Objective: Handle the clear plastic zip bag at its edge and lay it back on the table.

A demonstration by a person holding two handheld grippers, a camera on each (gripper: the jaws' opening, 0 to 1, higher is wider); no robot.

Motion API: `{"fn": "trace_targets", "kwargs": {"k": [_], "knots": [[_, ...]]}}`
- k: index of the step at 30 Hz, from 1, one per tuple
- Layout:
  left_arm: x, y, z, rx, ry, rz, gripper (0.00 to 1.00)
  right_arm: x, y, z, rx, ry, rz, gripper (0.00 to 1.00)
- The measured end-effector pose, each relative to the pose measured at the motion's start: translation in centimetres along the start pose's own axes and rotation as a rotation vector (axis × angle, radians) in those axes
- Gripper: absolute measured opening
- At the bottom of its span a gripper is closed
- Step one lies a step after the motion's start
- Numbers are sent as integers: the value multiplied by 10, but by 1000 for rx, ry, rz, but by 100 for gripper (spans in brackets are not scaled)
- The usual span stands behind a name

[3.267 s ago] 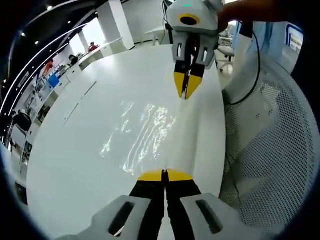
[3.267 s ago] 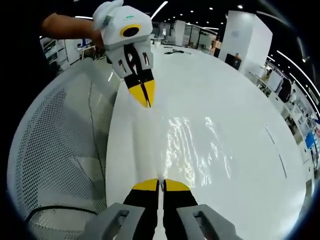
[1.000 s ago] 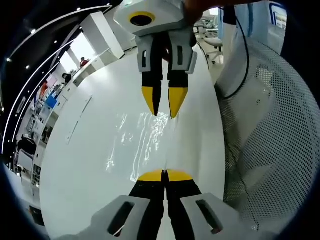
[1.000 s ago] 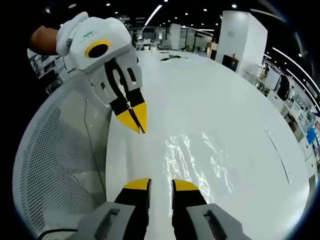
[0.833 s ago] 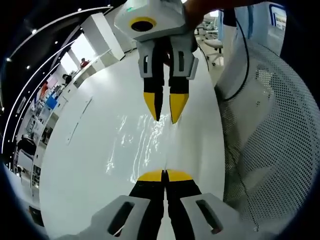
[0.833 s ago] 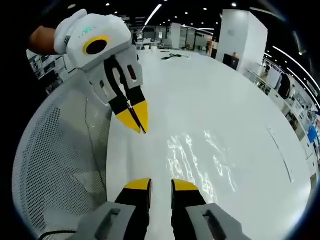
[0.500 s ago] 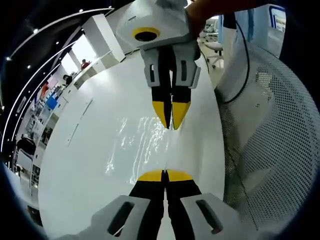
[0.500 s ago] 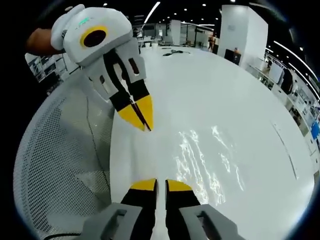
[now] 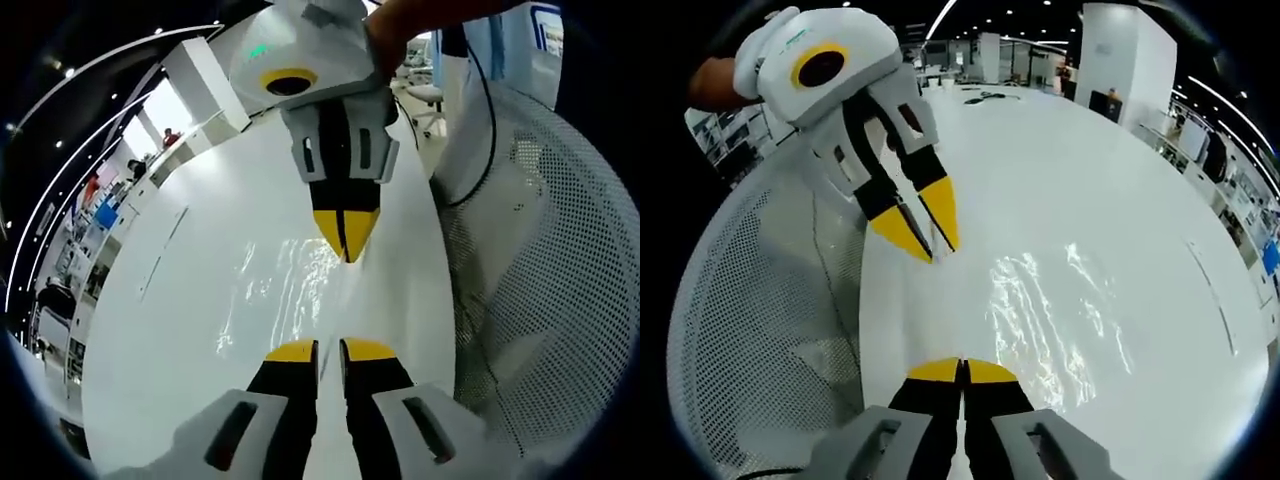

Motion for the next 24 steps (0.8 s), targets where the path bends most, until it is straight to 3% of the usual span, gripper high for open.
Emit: {"fn": "trace_targets", "kwargs": {"k": [5, 9, 24], "knots": [[1, 4, -5, 20, -24, -24, 24, -1, -1, 1, -9, 2, 3, 0], [3, 2, -12, 22, -54, -16, 27, -2, 0, 1, -13, 3, 1, 0], [2, -11, -29, -50, -103, 5, 19, -2, -5, -4, -24, -2, 10, 0]]}}
Point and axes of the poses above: the point that each gripper's makers call its tool centre point, and the gripper's own axes: x roughly backward along the fingers, y roughly to its left, z roughly out of its underside, the point moved 1 cm from there along x, roughly backward along the fingers, and after that the axes turned 11 degrees about -z, right-handed, at the moved point
